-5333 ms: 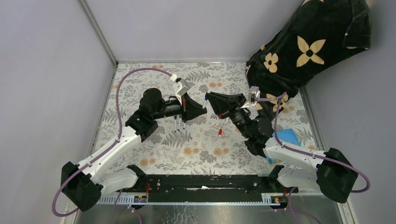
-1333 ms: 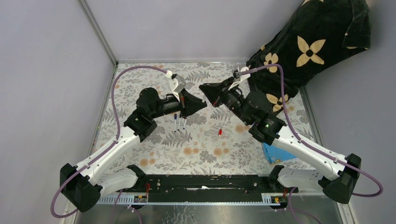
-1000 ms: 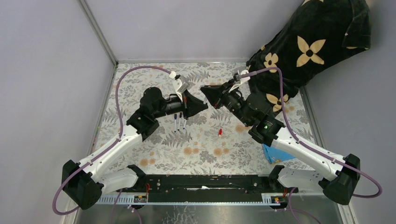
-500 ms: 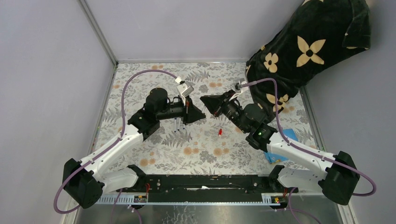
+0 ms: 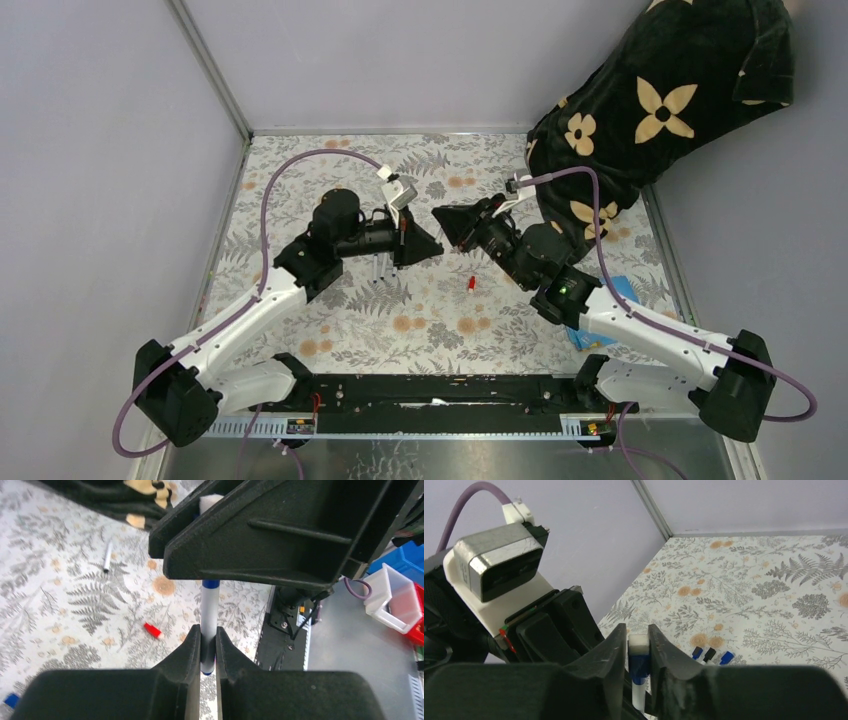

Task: Insert the pens into the pen caps

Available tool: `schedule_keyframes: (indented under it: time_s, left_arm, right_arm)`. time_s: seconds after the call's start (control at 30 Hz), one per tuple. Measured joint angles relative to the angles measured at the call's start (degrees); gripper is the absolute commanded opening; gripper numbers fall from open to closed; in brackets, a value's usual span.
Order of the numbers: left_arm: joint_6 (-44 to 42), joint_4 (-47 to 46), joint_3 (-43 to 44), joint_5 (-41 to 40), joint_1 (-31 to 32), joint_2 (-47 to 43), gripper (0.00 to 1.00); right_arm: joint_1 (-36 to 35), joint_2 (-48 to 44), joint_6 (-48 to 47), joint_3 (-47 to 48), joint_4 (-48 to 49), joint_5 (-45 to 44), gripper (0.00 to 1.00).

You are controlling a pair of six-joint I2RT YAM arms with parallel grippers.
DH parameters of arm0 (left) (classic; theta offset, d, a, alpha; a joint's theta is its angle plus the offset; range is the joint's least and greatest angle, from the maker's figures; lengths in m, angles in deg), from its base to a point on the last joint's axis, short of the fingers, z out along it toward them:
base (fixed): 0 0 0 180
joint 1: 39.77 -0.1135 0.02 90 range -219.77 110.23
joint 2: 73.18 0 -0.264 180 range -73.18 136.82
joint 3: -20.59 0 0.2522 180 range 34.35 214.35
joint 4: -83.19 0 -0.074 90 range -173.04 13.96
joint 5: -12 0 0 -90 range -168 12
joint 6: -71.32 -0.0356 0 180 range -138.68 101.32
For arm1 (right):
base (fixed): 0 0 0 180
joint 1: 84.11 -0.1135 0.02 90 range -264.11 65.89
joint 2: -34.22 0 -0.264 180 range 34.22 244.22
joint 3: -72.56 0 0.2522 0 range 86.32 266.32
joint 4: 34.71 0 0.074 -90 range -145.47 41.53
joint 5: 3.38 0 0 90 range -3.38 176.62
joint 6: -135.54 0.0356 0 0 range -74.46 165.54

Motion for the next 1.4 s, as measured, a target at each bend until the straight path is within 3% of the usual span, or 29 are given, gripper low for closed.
schedule_keyframes:
  time_s: [0.2, 0.47, 0.63, 0.87, 1.2, 1.4]
  left_arm:
    - [-1.9, -3.9, 2.8, -4.3, 1.9, -0.3, 0.00]
    - [-3.3, -6.4, 4.0, -8.3, 3.0, -1.2, 0.00]
    - [-3.4, -5.0, 4.0, -14.6, 3.0, -1.7, 0.00]
    - [-3.5, 0.8, 3.9, -24.3, 3.0, -0.6, 0.00]
    - [0.6, 12.7, 3.8, -36.1, 3.0, 11.6, 0.00]
    - [3.6, 14.8, 1.6, -40.2, 3.0, 19.3, 0.00]
  right_arm:
    - [-1.1, -0.2, -3.9, 6.5, -3.1, -1.7, 0.46]
    - [-2.1, -5.1, -8.4, 7.2, -3.0, -1.2, 0.57]
    - [-2.4, -13.4, -10.0, -0.9, -1.7, -1.3, 0.65]
    - [-2.5, -21.6, -9.9, -14.5, -3.9, -4.5, 0.67]
    - [-2.5, -16.1, -8.1, -17.4, -11.7, -11.6, 0.72]
    - [-2.5, -7.6, -6.8, -13.0, -21.6, -12.1, 0.76]
